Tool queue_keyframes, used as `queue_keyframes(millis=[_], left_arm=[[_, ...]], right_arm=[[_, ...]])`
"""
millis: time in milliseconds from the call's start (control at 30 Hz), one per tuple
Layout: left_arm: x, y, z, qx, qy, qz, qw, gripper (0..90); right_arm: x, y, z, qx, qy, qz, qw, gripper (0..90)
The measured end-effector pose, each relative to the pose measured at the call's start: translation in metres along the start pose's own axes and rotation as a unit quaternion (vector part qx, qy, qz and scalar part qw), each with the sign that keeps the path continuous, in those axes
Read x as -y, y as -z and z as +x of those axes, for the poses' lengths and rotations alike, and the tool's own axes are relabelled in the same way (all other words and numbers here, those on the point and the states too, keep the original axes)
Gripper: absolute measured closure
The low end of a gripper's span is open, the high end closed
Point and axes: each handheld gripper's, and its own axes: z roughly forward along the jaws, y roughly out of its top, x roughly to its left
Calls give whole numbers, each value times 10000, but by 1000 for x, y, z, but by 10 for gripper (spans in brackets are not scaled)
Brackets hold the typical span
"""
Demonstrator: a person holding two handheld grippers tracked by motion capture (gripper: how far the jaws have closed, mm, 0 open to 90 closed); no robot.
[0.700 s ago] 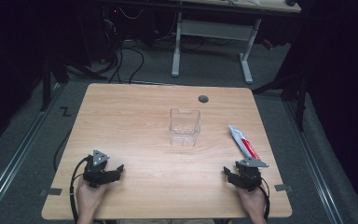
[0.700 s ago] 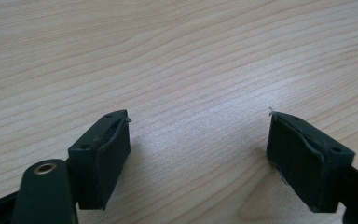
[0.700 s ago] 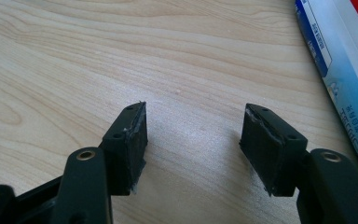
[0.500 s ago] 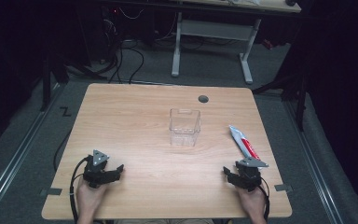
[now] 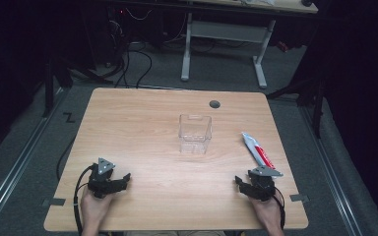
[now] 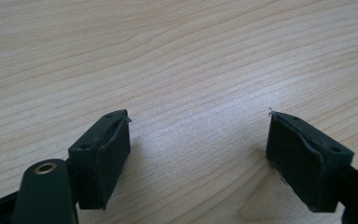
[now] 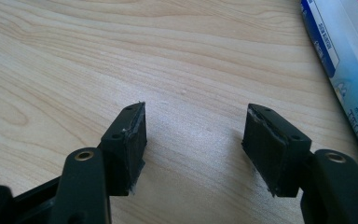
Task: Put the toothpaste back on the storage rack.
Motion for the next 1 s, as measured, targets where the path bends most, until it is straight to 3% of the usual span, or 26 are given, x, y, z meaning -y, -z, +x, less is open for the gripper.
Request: queue_keyframes(millis=[133,200,333,400,467,500,600,767,1000], left_arm=[[0,0,0,1,2,8,10000,219],[0,0,0,4,5,0,10000,220],[0,0,0,7,12,-1,10000,222],[0,0,0,-2,19,2,10000,222],[0,0,0,-9,26,3,10000,223],[0,0,1,-8,29,8,10000,223],[0,0,1,-7,28,9,10000,223],[0,0,1,-10,36,9,10000,223],[0,0,1,-12,40,10,10000,222]], right_arm=[[0,0,1,78,-175,-30,9998,430],[1,2,-4,-27,-383,-87,9992,469],[1,3,-4,-39,-344,-44,9994,470],[1,4,-5,-91,-453,-59,9989,466],[2,6,-5,-28,-448,-123,9989,467],[2,11,-3,7,-401,-306,9987,484],[3,17,-5,-54,-401,-470,9981,520],[7,21,-9,-170,-402,-379,9983,533],[6,35,-14,-171,-216,-391,9989,525]])
